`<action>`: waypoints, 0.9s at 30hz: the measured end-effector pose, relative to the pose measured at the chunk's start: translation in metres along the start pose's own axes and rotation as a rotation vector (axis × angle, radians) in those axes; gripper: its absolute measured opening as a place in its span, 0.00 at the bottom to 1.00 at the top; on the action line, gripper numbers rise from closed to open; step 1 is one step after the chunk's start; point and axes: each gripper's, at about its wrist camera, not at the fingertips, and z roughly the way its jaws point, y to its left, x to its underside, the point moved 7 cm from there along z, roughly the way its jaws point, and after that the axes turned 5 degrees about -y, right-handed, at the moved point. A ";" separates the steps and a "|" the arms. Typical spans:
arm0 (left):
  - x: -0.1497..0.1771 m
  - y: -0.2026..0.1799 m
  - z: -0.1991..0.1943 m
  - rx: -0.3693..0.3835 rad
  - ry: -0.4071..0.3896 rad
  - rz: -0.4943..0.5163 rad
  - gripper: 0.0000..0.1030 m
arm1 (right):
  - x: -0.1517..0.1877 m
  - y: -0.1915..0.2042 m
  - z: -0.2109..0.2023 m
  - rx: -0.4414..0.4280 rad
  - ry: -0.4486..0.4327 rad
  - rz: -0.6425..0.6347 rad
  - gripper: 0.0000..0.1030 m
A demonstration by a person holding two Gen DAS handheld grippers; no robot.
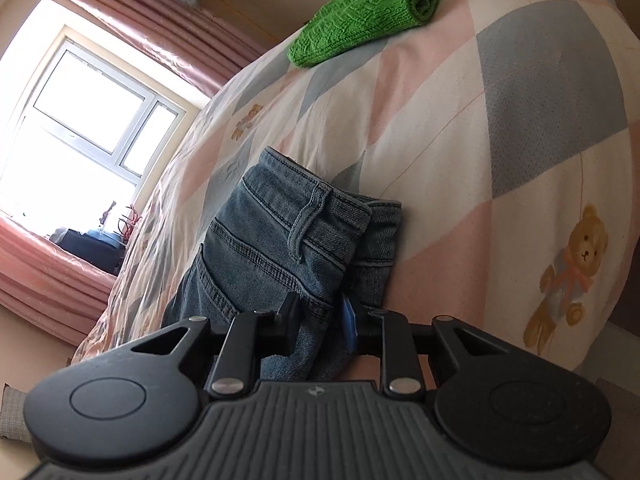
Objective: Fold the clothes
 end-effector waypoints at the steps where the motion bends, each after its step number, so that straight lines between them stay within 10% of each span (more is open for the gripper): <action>1: -0.003 0.000 -0.002 0.011 -0.005 -0.008 0.22 | 0.000 0.000 0.001 0.002 0.002 -0.001 0.25; 10: -0.033 0.030 -0.033 0.070 -0.100 -0.194 0.50 | 0.000 -0.002 0.003 0.002 0.004 0.005 0.24; 15: -0.038 0.047 -0.002 -0.003 -0.038 -0.264 0.31 | -0.002 0.002 0.007 0.017 0.004 -0.012 0.23; 17: -0.047 0.030 0.005 0.009 -0.036 -0.153 0.05 | -0.005 0.003 0.007 0.030 0.002 -0.022 0.14; 22: -0.074 -0.040 -0.013 0.192 -0.144 0.295 0.02 | -0.016 0.005 -0.006 -0.048 -0.035 -0.028 0.09; 27: -0.050 0.010 0.038 -0.021 0.074 0.321 0.08 | -0.009 -0.010 -0.008 -0.053 -0.007 -0.026 0.09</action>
